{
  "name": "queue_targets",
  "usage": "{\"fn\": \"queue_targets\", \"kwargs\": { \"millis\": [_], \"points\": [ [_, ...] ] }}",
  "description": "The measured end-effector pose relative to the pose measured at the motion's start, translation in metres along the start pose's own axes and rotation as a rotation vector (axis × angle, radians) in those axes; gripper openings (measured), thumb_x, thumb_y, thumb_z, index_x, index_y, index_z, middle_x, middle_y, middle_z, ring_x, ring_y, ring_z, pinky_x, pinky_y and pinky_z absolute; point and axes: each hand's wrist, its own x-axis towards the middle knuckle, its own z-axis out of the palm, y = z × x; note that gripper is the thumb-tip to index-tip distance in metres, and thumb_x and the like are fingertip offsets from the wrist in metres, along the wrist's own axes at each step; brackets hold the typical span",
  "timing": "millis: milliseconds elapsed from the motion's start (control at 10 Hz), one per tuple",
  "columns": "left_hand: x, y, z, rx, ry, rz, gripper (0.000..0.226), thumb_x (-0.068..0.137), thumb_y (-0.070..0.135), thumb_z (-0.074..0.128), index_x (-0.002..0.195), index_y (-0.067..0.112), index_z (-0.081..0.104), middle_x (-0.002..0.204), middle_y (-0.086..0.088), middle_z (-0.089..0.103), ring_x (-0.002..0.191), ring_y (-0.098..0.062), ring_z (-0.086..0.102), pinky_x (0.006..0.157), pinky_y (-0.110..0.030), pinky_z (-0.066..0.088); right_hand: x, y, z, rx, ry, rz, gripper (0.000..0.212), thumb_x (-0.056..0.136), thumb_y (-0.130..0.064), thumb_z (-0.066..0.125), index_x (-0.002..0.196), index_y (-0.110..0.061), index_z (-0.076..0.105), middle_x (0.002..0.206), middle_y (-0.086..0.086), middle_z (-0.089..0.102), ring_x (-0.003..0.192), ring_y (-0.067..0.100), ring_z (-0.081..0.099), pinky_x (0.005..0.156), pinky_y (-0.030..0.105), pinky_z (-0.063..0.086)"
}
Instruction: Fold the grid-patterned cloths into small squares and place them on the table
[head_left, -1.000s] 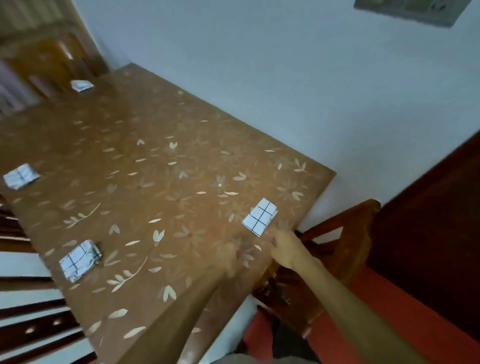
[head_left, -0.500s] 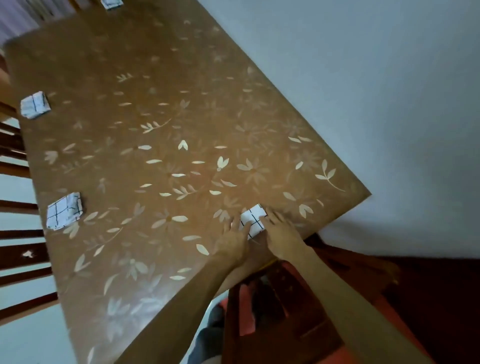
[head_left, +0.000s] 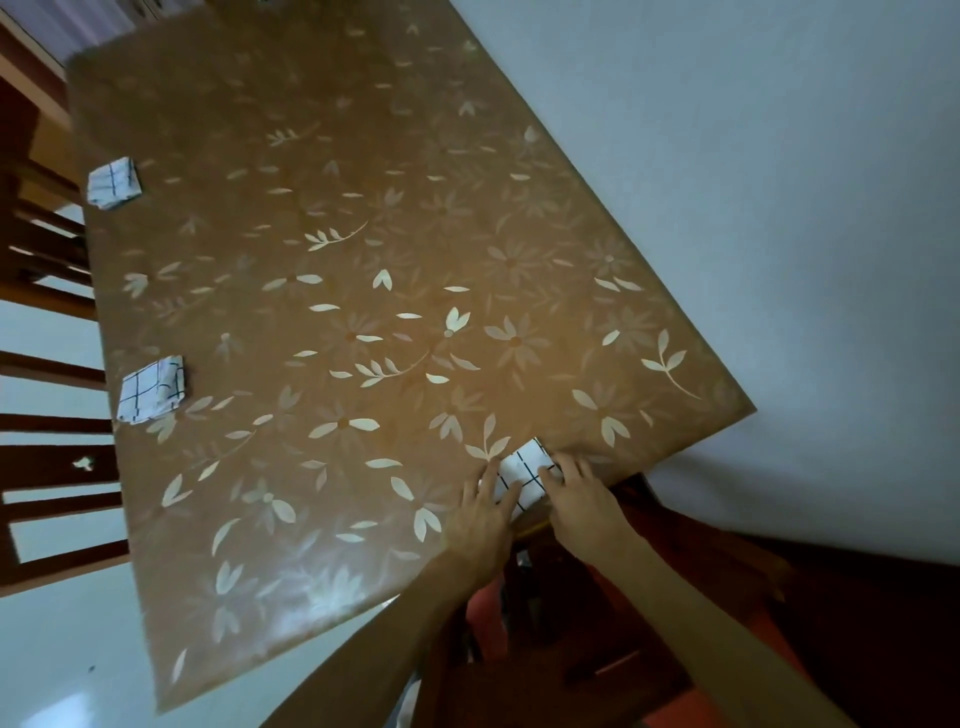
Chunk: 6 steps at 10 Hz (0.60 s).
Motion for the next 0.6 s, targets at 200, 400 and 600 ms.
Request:
{"fn": "queue_targets", "kwargs": {
  "millis": [200, 400, 600],
  "points": [
    [-0.004, -0.001, -0.008, -0.013, 0.016, 0.002, 0.054, 0.094, 0.029, 0.060, 0.145, 0.024, 0.041, 0.164, -0.015, 0.017, 0.146, -0.036, 0.026, 0.115, -0.045, 0.033, -0.002, -0.007, -0.006, 0.043, 0.002, 0.045, 0.055, 0.094, -0.013, 0.054, 0.147, -0.015, 0.038, 0.145, 0.012, 0.038, 0.133, 0.030, 0.038, 0.103, 0.037, 0.046],
    [-0.029, -0.024, -0.034, -0.049, -0.005, -0.014, 0.053, 0.095, 0.039, 0.055, 0.144, 0.021, 0.046, 0.159, -0.003, 0.033, 0.137, -0.032, 0.040, 0.114, -0.044, 0.035, -0.008, -0.027, -0.016, 0.058, 0.033, 0.125, 0.057, 0.094, -0.018, 0.056, 0.148, -0.014, 0.034, 0.145, 0.012, 0.039, 0.130, 0.029, 0.041, 0.107, 0.036, 0.041],
    [-0.076, -0.059, -0.054, -0.106, 0.020, -0.052, 0.052, 0.098, 0.026, 0.046, 0.148, 0.020, 0.037, 0.148, -0.011, 0.044, 0.132, -0.033, 0.047, 0.101, -0.048, 0.050, -0.031, -0.069, -0.024, 0.003, 0.189, 0.244, 0.055, 0.093, -0.022, 0.058, 0.145, -0.015, 0.040, 0.155, 0.014, 0.025, 0.141, 0.030, 0.031, 0.114, 0.037, 0.032]
  ]
}}
